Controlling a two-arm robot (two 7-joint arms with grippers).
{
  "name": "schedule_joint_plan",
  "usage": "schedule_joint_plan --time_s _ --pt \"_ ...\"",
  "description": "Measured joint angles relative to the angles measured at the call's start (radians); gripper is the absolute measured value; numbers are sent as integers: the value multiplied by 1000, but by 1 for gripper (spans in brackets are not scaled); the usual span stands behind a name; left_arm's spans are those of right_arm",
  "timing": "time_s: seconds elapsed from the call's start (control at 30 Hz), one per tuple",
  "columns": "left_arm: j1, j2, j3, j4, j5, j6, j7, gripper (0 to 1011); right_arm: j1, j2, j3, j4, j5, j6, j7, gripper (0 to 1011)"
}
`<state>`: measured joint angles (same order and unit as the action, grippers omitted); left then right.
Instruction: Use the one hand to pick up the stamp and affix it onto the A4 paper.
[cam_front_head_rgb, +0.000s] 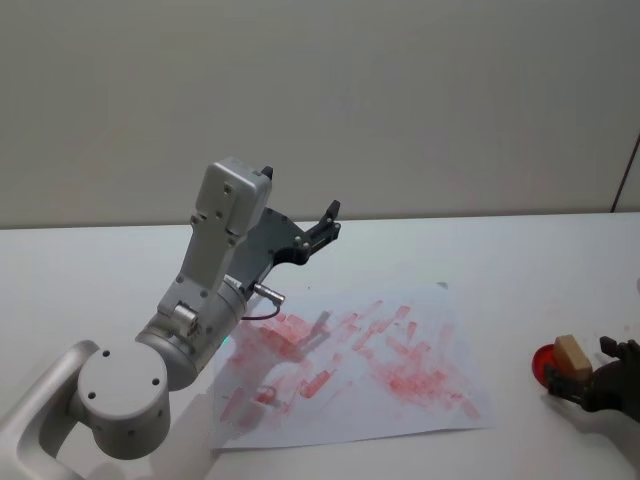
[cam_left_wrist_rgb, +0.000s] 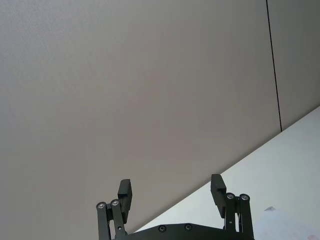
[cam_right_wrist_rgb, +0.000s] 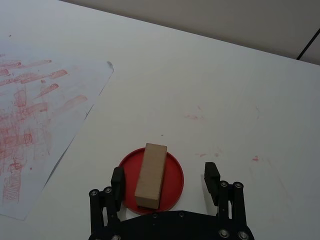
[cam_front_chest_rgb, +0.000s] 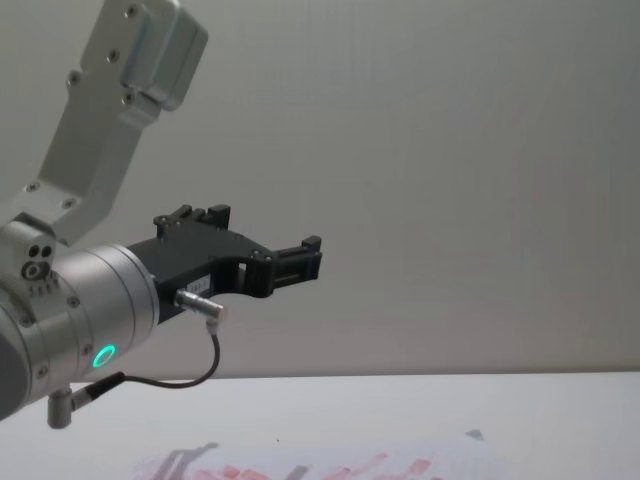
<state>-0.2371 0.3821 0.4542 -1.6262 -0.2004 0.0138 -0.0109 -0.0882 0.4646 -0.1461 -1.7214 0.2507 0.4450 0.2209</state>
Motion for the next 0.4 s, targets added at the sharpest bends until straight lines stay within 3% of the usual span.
schedule_joint_plan --time_s 0.1,0.4 --pt "0 0 0 0 0 0 0 1001 1 0 0 1 -1 0 1 1001" --pt "0 0 0 0 0 0 0 1001 3 -1 -1 2 -3 1 3 1001"
